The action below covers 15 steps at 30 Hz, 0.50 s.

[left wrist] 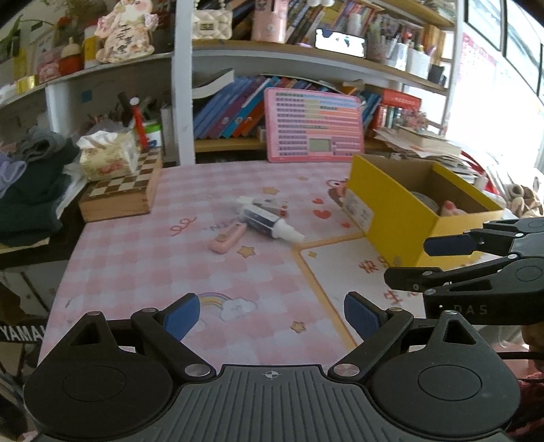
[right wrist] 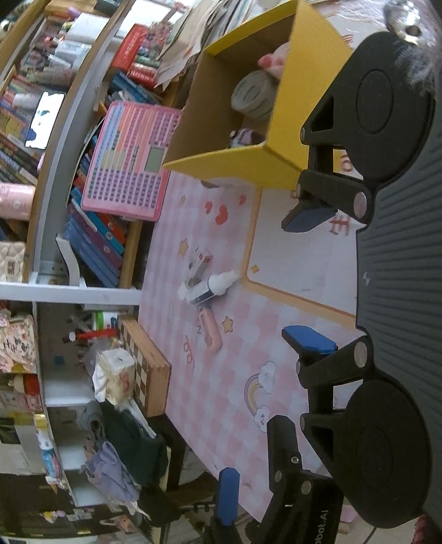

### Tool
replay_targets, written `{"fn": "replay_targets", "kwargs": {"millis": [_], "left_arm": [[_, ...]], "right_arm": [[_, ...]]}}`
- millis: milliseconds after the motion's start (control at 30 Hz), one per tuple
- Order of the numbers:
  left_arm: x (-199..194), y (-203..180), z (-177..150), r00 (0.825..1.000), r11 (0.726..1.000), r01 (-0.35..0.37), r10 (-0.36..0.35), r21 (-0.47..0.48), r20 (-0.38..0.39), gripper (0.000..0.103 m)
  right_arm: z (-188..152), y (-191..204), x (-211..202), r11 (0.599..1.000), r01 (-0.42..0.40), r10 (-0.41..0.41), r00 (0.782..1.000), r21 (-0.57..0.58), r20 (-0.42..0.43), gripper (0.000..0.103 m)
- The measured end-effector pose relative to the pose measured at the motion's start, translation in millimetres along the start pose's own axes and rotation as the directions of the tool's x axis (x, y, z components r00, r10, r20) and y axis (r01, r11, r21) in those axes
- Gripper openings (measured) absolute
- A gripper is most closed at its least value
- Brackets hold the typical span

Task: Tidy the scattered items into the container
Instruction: 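Move the left tool to the pink box cutter while the right tool approaches the white bottle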

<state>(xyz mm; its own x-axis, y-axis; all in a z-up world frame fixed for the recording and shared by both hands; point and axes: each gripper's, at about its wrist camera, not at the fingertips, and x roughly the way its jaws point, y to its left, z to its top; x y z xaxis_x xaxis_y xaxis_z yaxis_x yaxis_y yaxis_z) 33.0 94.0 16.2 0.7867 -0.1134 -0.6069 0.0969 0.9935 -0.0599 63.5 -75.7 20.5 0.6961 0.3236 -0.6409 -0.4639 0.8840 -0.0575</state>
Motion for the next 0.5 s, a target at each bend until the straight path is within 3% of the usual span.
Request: {"fn": "replay_targets", "kwargs": {"millis": [233, 500], "left_arm": [[32.7, 10.5, 12.4, 0.999, 0.999, -0.036, 0.035, -0.023, -0.024, 0.093], [76.4, 17.6, 27.4, 0.995, 0.998, -0.06, 0.06, 0.001, -0.078, 0.093]], "right_arm": [[25.2, -9.1, 41.4, 0.999, -0.034, 0.034, 0.999, -0.008, -0.034, 0.056], [63.0, -19.8, 93.7, 0.991, -0.12, 0.124, 0.99, 0.064, -0.064, 0.05]]}}
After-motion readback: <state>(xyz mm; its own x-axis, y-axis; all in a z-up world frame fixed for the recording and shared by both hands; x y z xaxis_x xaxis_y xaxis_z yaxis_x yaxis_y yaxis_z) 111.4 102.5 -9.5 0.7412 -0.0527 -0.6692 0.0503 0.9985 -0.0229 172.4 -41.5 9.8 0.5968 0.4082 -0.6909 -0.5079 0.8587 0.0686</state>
